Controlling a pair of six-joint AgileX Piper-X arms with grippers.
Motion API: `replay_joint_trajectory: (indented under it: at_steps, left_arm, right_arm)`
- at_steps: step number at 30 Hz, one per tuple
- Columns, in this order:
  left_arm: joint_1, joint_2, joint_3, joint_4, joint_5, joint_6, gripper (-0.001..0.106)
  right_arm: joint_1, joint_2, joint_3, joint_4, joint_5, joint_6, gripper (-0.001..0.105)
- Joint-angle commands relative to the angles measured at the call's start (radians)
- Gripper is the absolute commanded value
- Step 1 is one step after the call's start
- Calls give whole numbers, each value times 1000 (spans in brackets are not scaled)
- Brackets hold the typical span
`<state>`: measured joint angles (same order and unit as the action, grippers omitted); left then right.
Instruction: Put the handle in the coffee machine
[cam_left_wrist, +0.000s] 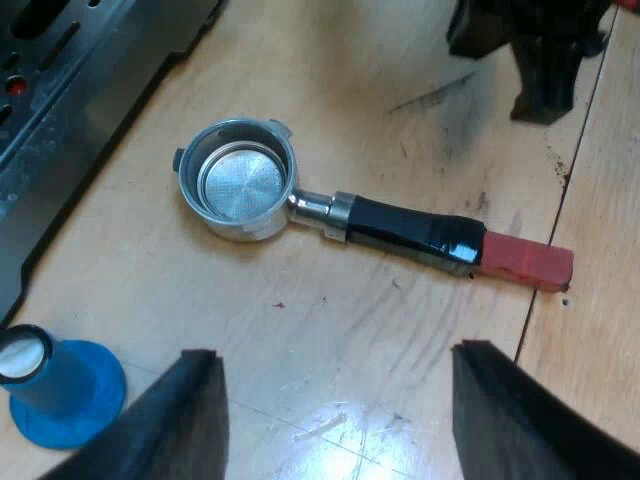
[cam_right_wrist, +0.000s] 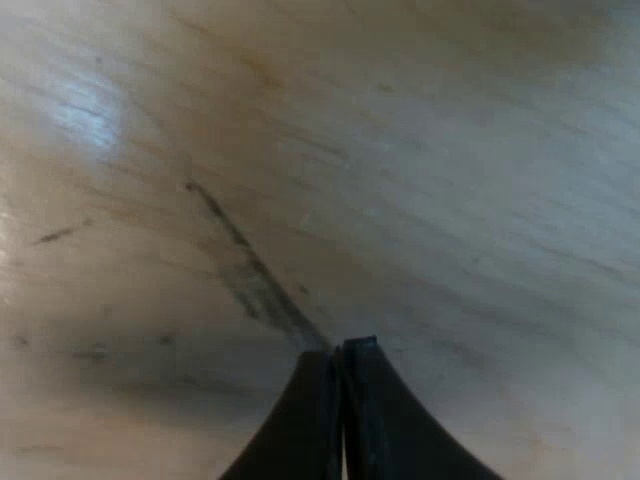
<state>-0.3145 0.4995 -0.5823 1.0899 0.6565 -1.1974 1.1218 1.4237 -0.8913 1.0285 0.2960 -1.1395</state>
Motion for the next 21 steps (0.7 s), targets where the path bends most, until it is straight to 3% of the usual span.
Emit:
replay_joint_trajectory:
  at_steps: [1,13,18,21]
  left_arm:
    - [-5,3,-2,-11,7,-10,53]
    - [-5,3,-2,-11,7,-10,53]
    - [-5,3,-2,-11,7,-10,53]
    - [-5,3,-2,-11,7,-10,53]
  right_arm:
    - [-1,38,1,-43,-26,-7,0]
    - [-1,157,1,-302,-273,-7,0]
    - [-1,175,1,-366,-328,21,0]
    - [-1,202,1,-436,-417,29,0]
